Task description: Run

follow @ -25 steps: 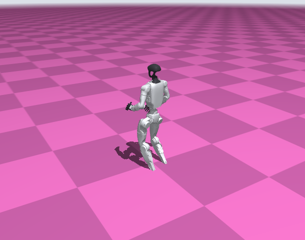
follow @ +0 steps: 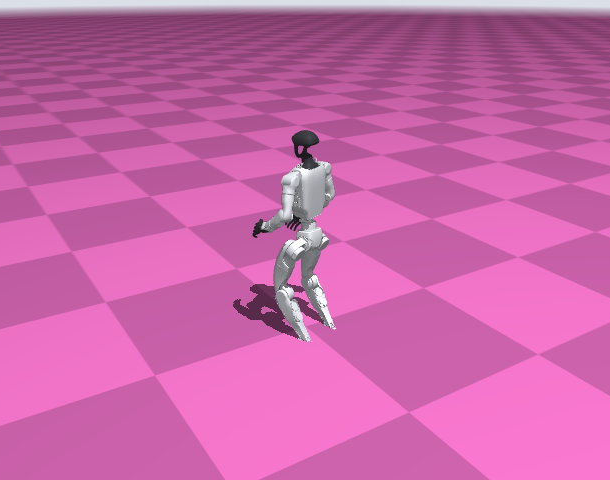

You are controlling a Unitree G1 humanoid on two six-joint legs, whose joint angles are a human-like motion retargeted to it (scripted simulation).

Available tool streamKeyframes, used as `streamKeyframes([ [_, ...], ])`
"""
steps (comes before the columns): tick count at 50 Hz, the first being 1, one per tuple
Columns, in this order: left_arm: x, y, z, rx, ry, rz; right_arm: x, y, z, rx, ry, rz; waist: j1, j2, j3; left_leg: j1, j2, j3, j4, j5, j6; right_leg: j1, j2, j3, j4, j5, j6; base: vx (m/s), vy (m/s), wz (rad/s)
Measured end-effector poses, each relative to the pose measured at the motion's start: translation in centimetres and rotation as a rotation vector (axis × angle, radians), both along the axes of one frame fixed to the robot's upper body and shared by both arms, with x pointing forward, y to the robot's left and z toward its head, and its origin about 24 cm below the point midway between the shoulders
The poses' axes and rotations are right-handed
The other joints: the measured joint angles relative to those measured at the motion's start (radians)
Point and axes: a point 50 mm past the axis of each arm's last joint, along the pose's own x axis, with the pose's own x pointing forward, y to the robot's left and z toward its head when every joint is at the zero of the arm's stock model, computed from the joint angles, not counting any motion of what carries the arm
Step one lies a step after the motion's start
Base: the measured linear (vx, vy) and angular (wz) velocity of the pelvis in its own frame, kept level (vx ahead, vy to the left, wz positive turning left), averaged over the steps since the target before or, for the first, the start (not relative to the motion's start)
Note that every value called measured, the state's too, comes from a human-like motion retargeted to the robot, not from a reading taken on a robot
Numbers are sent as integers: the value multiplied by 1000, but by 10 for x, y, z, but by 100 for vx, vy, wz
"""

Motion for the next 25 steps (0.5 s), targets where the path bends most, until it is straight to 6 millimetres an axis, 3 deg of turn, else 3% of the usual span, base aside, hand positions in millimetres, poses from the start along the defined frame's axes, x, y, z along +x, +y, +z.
streamKeyframes([
  [20,-4,0,-10,4,16,31,-14,3,-14,-49,55,-1,39,3,-9,-30,25,-21,72,-36,4,2,29,-11,11,-5,-13,0,0,0],
  [25,12,-5,2,-9,-55,-8,-10,5,-14,-42,51,3,37,10,-21,-44,39,-23,70,-52,6,-22,54,-1,1,-1,-19,0,0,0],
])
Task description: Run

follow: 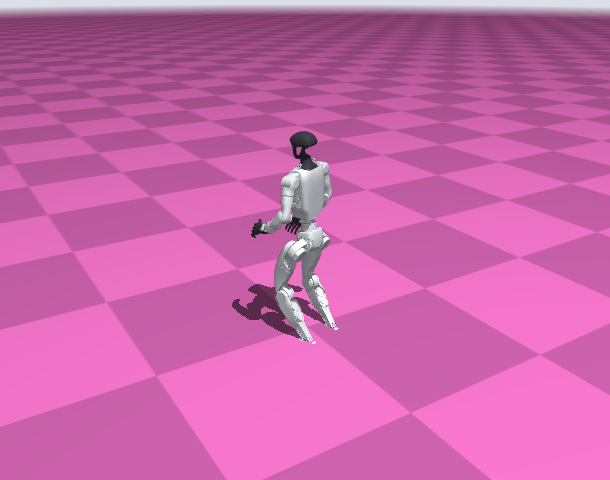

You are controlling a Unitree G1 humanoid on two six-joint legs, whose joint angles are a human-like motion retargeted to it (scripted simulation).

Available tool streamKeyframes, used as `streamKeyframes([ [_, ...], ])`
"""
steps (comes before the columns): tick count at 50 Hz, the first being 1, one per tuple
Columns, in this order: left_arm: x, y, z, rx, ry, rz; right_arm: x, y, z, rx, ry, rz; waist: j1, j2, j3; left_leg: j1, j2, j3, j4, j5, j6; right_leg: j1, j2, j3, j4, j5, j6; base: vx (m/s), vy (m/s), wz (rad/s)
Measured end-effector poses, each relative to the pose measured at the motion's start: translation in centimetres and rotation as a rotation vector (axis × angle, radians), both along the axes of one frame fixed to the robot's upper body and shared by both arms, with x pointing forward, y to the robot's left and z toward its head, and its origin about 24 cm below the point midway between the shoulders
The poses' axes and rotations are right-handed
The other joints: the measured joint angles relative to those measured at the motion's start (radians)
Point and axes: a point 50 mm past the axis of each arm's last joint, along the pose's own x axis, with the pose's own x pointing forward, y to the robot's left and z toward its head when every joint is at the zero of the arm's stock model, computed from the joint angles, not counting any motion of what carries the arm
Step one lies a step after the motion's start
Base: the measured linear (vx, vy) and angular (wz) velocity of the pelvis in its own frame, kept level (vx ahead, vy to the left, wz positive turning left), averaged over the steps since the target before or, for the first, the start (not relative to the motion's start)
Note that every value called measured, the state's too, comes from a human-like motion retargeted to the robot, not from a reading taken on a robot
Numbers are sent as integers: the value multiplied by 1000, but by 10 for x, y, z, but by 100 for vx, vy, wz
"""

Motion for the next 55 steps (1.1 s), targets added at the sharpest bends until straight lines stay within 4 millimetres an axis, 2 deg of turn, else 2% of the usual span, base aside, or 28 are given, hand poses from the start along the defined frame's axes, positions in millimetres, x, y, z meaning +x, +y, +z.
streamKeyframes([
  [5,10,-5,16,-37,-90,-13,9,9,8,73,-53,-34,-16,0,8,-52,18,4,85,-29,-3,-74,14,33,76,-26,-2,-4,0,-1],
  [8,14,-2,28,-58,-151,2,26,13,27,160,-173,-83,-36,-10,20,-91,29,14,154,-41,-9,-139,21,66,154,-39,3,-4,-1,-1],
  [12,5,14,40,-67,-204,50,57,9,80,306,-453,-180,-55,-32,47,-120,62,39,250,-11,-24,-182,27,87,245,-21,19,0,0,0],
  [17,-28,31,42,-69,-169,89,82,3,159,460,-825,-267,-5,-62,53,-241,118,46,429,178,-32,-157,44,86,265,118,64,0,0,0],
  [20,-46,35,44,-83,-135,83,90,2,204,497,-1017,-260,49,-90,44,-363,117,55,525,238,-13,-117,47,96,264,189,95,0,0,9],
  [23,-58,39,48,-102,-108,86,94,3,237,488,-1156,-209,92,-129,33,-467,65,72,517,240,13,-52,29,107,250,235,119,2,0,38],
  [26,-61,41,56,-123,-119,92,94,6,251,458,-1215,-149,116,-162,25,-528,-5,81,458,227,26,19,4,103,239,257,134,3,2,40],
  [28,-57,42,63,-129,-153,94,93,9,248,430,-1203,-115,123,-181,24,-537,-45,90,434,203,40,63,-17,96,250,262,138,3,3,28],
  [30,-48,40,73,-130,-216,91,91,11,235,396,-1146,-87,123,-197,28,-524,-77,103,438,163,64,99,-43,88,291,269,140,1,1,10],
  [34,-14,30,109,-124,-461,72,75,10,178,294,-905,-73,92,-220,42,-448,-139,126,486,35,137,99,-136,74,488,288,124,0,0,0],
  [38,27,9,168,-150,-815,45,39,-1,117,190,-647,-96,2,-217,65,-294,-194,135,424,-92,190,-38,-248,96,720,228,55,3,5,-22],
  [40,39,-4,197,-200,-965,19,15,-10,97,157,-549,-96,-67,-189,55,-193,-203,127,336,-100,176,-154,-263,114,777,173,18,6,3,-31],
  [42,45,-14,220,-259,-1062,-12,-8,-19,86,148,-471,-96,-123,-128,39,-77,-170,110,235,-61,122,-260,-219,106,752,140,-5,12,0,-58],
  [45,47,-25,241,-341,-1139,-78,-38,-32,76,150,-364,-125,-192,-24,12,70,-92,88,112,95,3,-381,-119,58,598,127,-14,15,-5,-55],
  [48,44,-36,249,-393,-1156,-176,-62,-42,72,173,-286,-200,-227,66,-8,145,-6,66,95,295,-110,-462,6,14,355,144,11,10,-8,-45],
  [50,42,-43,248,-397,-1140,-245,-70,-46,72,193,-273,-255,-228,114,-16,166,52,58,136,386,-152,-498,92,-3,202,152,26,3,-7,-47],
  [52,41,-48,242,-385,-1104,-293,-69,-46,76,212,-300,-291,-218,146,-19,180,102,57,201,403,-157,-520,153,-12,130,142,22,-2,-6,-39],
  [55,43,-51,213,-344,-961,-302,-55,-40,82,236,-371,-299,-196,163,-15,204,143,46,320,329,-123,-534,195,-8,211,104,-19,-4,-4,-25],
])
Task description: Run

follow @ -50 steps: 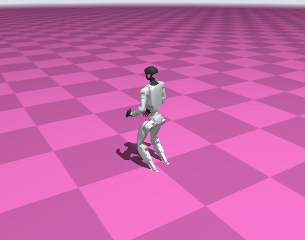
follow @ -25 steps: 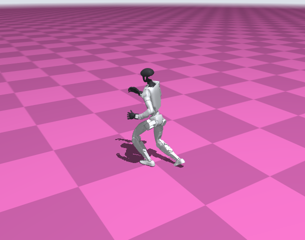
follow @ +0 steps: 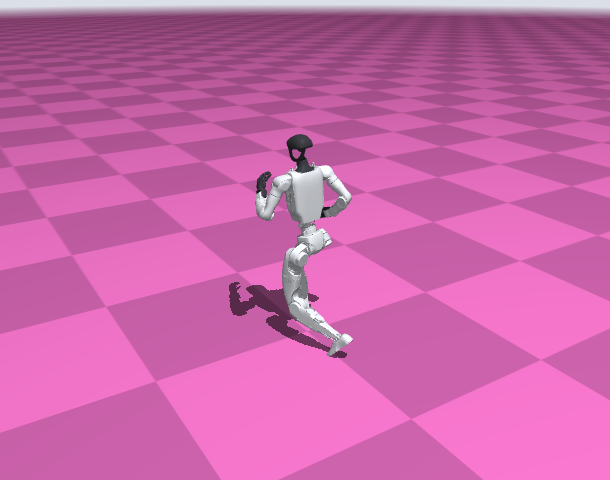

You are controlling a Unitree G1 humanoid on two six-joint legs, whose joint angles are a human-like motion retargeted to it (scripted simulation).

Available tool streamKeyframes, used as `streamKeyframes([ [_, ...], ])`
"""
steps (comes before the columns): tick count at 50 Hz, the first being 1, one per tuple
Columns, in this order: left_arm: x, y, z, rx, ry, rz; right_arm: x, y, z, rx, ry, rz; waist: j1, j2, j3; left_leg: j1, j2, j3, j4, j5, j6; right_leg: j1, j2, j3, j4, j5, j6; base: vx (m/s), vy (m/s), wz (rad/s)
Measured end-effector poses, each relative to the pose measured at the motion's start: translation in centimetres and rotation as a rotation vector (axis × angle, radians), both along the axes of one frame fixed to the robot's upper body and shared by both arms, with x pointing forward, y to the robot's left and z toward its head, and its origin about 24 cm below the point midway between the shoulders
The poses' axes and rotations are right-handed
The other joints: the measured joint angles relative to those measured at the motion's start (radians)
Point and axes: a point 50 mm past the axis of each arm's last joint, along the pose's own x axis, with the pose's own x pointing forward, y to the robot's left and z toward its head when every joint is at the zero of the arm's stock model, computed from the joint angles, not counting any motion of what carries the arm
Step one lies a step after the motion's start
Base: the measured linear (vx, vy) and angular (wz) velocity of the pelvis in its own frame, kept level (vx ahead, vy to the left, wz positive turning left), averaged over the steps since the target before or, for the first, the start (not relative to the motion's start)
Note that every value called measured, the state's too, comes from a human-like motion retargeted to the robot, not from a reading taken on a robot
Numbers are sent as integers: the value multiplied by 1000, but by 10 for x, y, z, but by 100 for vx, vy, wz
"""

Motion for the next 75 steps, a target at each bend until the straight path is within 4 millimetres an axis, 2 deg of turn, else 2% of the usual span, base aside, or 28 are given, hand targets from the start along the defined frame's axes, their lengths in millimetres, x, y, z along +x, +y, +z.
streamKeyframes([
  [2,0,3,-37,61,169,36,20,7,5,-12,-67,12,33,-7,10,-1,20,-5,89,-77,40,18,13,9,95,-34,-37,-2,-3,-20],
  [5,-9,13,-102,180,458,98,69,21,21,-52,-213,37,101,-48,32,-68,42,6,204,-165,109,111,11,32,144,-70,-61,0,0,0],
  [8,-35,32,-138,258,638,130,111,34,58,-33,-411,60,175,-126,34,-239,26,46,212,-229,165,226,-24,73,100,-25,-12,1,1,21],
  [11,-65,51,-151,278,735,149,131,45,99,19,-590,100,233,-209,14,-419,-43,83,97,-194,162,331,-85,103,56,92,65,3,3,44],
  [16,-99,73,-157,235,838,211,139,52,156,54,-834,175,274,-299,-35,-674,-201,91,-139,-52,118,489,-198,102,46,257,145,-1,2,63],
  [18,-106,80,-155,228,846,234,140,53,175,49,-924,191,286,-317,-38,-753,-252,67,-140,-74,134,557,-203,115,52,257,158,-4,0,47],
  [21,-103,86,-143,247,784,261,140,50,190,-4,-995,193,302,-334,-22,-849,-287,38,18,-166,200,646,-191,124,79,111,134,-3,0,17],
  [23,-92,88,-129,261,683,284,143,46,184,-44,-976,168,307,-346,2,-873,-292,29,126,-206,237,695,-179,124,95,13,111,0,0,0],
  [25,-77,83,-117,242,579,301,146,44,161,-52,-878,139,309,-363,27,-835,-292,33,151,-208,246,723,-179,131,105,34,109,2,0,-12],
  [28,-54,62,-104,145,472,263,132,47,89,-50,-570,155,284,-377,19,-717,-303,42,49,-118,192,663,-201,138,148,215,143,4,1,-27],
  [30,-38,46,-92,92,406,214,109,50,40,-65,-349,189,252,-369,-3,-621,-302,43,-42,-52,154,582,-233,118,184,254,130,4,1,-30],
  [32,-22,31,-75,58,327,157,81,49,3,-87,-168,220,216,-343,-23,-507,-289,41,-108,-25,125,491,-260,90,206,195,93,6,0,-36],
  [35,-2,12,-46,35,202,90,39,40,-29,-105,25,222,167,-273,-37,-319,-248,27,-150,-54,93,361,-252,58,190,55,34,7,-1,-51],
  [37,9,5,-26,41,113,62,19,28,-34,-108,88,191,135,-210,-36,-205,-203,27,-163,-88,80,280,-219,36,145,-21,-1,6,-2,-63],
  [40,18,-2,2,57,-9,35,-1,11,-31,-99,119,129,94,-120,-26,-73,-135,30,-181,-135,57,175,-159,-7,45,-106,-26,4,-3,-54],
  [42,20,-5,14,61,-61,17,-10,3,-26,-85,116,82,76,-75,-19,-16,-99,30,-188,-145,39,129,-120,-31,-26,-118,-19,2,-4,-38],
  [45,18,-9,17,49,-74,-19,-19,-4,-19,-64,107,19,68,-23,-15,34,-45,21,-164,-85,5,102,-52,-47,-123,-81,0,0,-4,-31],
  [47,16,-12,10,31,-40,-47,-21,-4,-17,-50,98,-14,72,1,-15,44,-11,1,-108,-20,-11,106,-7,-45,-150,-42,7,-2,-4,-24],
  [50,13,-17,-12,15,69,-65,-14,2,-14,-37,54,-36,91,17,-9,47,33,-30,16,34,-5,128,43,-34,-100,-1,-6,0,0,0],
  [53,8,-15,-49,45,236,-38,7,10,-8,-56,-24,-19,131,8,7,26,74,-41,175,-20,42,160,73,-12,31,-41,-57,-2,-1,-1],
  [55,4,-9,-78,95,361,2,34,16,-1,-95,-106,1,163,-13,33,-9,100,-41,280,-99,90,206,83,8,87,-95,-91,-1,-2,11],
  [58,-12,7,-115,168,529,57,80,25,23,-131,-275,26,221,-68,65,-120,116,-7,360,-250,183,301,65,46,98,-136,-93,0,-1,27],
  [60,-30,22,-129,183,611,86,106,31,49,-119,-410,21,257,-116,74,-216,87,23,334,-312,219,373,39,76,61,-114,-62,3,4,31],
  [62,-50,38,-136,168,680,111,121,38,75,-74,-532,18,286,-169,67,-307,30,54,241,-309,228,439,0,101,11,-40,-11,5,6,31],
  [67,-89,59,-143,87,791,155,134,51,122,32,-742,33,322,-273,18,-483,-142,94,-81,-169,172,545,-128,105,-36,200,121,5,6,41],
  [70,-96,65,-145,27,820,188,137,56,139,56,-823,45,316,-313,-2,-550,-265,68,-224,-121,162,603,-199,103,-1,283,159,1,5,53],
  [73,-89,63,-140,-13,783,209,135,59,141,52,-840,49,320,-332,3,-601,-341,33,-143,-196,218,672,-234,107,90,273,163,-2,3,26],
  [75,-76,59,-132,-35,714,217,131,62,130,29,-801,57,318,-343,15,-617,-379,19,-33,-266,273,711,-265,100,171,233,157,0,0,0],
])
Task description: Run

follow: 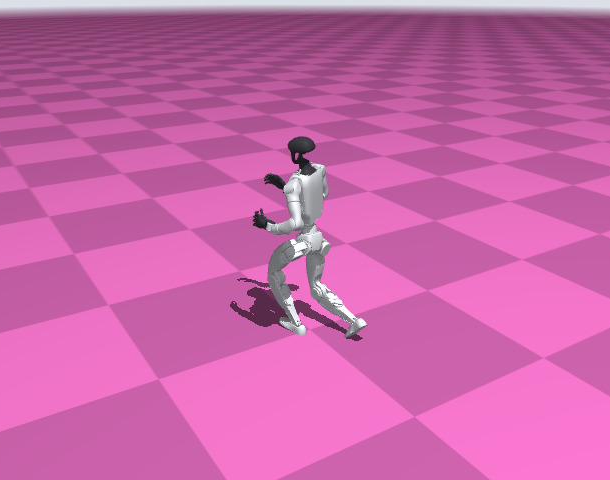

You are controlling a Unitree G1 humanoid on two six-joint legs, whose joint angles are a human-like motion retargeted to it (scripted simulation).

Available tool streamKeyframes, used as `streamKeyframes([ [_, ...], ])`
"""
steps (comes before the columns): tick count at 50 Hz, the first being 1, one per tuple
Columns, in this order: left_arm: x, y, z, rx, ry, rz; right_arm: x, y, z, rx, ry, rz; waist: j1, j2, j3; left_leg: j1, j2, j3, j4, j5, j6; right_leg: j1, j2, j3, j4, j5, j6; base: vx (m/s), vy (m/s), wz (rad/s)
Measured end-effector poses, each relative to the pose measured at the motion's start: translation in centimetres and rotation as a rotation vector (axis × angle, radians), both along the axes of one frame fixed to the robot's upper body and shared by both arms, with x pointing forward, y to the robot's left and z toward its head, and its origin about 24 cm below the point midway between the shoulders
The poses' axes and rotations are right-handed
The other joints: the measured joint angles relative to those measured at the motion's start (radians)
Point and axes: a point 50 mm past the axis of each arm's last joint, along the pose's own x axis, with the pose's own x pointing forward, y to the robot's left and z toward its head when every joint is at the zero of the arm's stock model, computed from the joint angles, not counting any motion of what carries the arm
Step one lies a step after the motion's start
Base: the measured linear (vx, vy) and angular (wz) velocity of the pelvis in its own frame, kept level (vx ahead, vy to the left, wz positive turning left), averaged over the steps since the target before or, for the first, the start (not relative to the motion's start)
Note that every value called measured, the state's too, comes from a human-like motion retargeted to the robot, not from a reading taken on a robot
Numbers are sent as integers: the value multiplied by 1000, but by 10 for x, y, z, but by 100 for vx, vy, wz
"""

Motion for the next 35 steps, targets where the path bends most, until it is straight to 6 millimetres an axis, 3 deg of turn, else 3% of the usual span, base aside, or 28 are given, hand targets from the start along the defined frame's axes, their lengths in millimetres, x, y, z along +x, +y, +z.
streamKeyframes([
  [5,60,-25,43,-15,-299,4,-26,7,-64,-70,257,6,-31,0,82,112,-37,-12,121,-131,65,-25,-99,-19,222,-113,-45,0,2,-76],
  [8,82,-43,67,-83,-407,-21,-54,-2,-96,-45,410,-18,-91,48,80,255,-2,-28,21,-85,6,-155,-101,-11,220,-185,-88,3,0,-212],
  [13,91,-58,75,-129,-418,-92,-93,-24,-126,-5,617,-74,-163,175,17,396,110,-76,-98,132,-156,-334,50,-15,-52,-165,-95,3,-4,-323],
  [16,93,-63,66,-86,-367,-140,-103,-33,-134,-5,687,-106,-141,252,8,426,180,-118,5,152,-172,-379,194,9,-205,-110,-81,-2,-5,-417],
  [20,91,-64,45,-7,-264,-162,-100,-39,-136,-60,695,-113,-119,304,37,463,215,-183,229,58,-140,-415,342,82,-198,-158,-108,-8,-3,-405],
  [24,87,-65,10,54,-97,-155,-76,-36,-133,-188,656,-63,-103,348,115,504,230,-259,355,-104,-130,-432,491,156,-112,-283,-159,-8,-1,-395],
  [28,80,-72,-15,76,22,-200,-57,-26,-133,-247,637,-2,-124,362,176,499,208,-296,280,-158,-136,-423,580,233,-150,-220,-112,-10,2,-391],
  [32,84,-82,1,89,-70,-263,-51,-14,-128,-217,611,50,-150,335,173,437,212,-260,132,-78,-175,-417,558,249,-247,-129,-60,-13,0,-363],
  [35,91,-92,24,74,-192,-285,-49,-8,-125,-205,599,78,-167,292,159,386,209,-196,41,-7,-192,-387,430,163,-207,-113,-55,-16,-3,-295],
])
